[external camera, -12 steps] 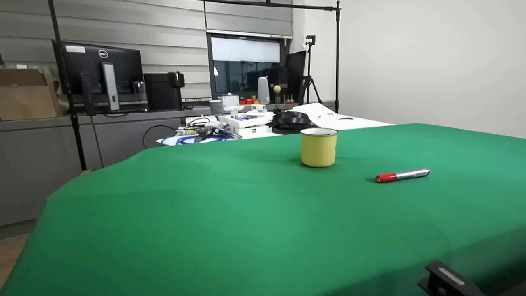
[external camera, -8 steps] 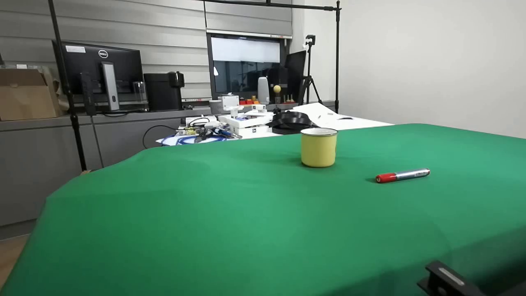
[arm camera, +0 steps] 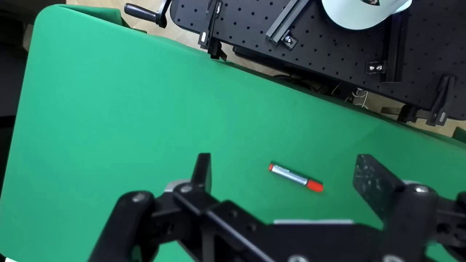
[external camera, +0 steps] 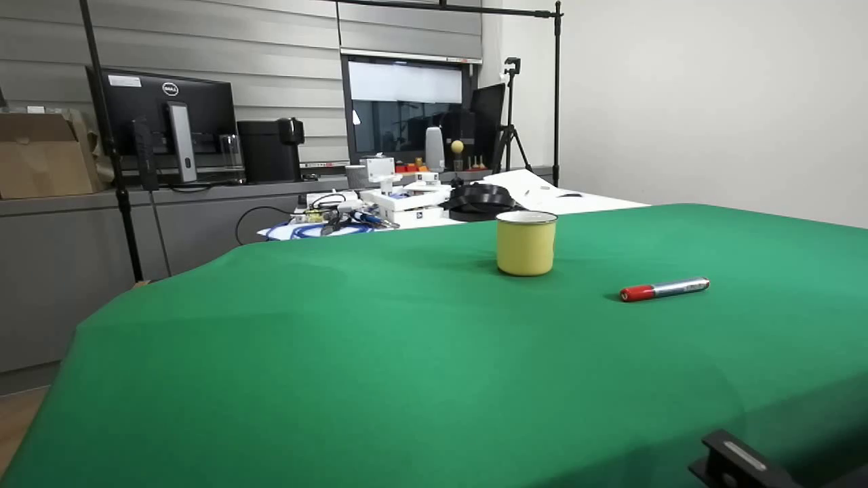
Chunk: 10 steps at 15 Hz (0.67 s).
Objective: Place the red marker in the yellow mug
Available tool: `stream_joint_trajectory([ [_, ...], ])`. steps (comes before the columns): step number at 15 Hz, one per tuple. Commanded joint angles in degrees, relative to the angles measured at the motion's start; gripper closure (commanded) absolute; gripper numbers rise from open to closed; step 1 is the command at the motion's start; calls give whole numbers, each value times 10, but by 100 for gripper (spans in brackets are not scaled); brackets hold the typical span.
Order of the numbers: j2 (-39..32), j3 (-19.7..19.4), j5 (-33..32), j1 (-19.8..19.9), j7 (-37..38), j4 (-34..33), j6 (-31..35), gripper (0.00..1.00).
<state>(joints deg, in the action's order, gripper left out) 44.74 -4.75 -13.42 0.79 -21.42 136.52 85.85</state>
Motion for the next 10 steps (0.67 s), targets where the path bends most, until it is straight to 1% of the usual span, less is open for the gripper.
stream_joint_trajectory([
  [1, 0, -10, -6, -15, 8, -2, -4, 0],
  [2, 13, -12, -45, -32, -51, 7, 19, 0],
  [3, 11, -12, -58, -37, -68, 3, 13, 0],
  [6, 5, -22, -98, -66, -142, -5, 27, 0],
  [8, 2, -25, -105, -85, -189, -7, 46, 0],
  [10, -4, -28, -95, -104, -232, -7, 74, 0],
])
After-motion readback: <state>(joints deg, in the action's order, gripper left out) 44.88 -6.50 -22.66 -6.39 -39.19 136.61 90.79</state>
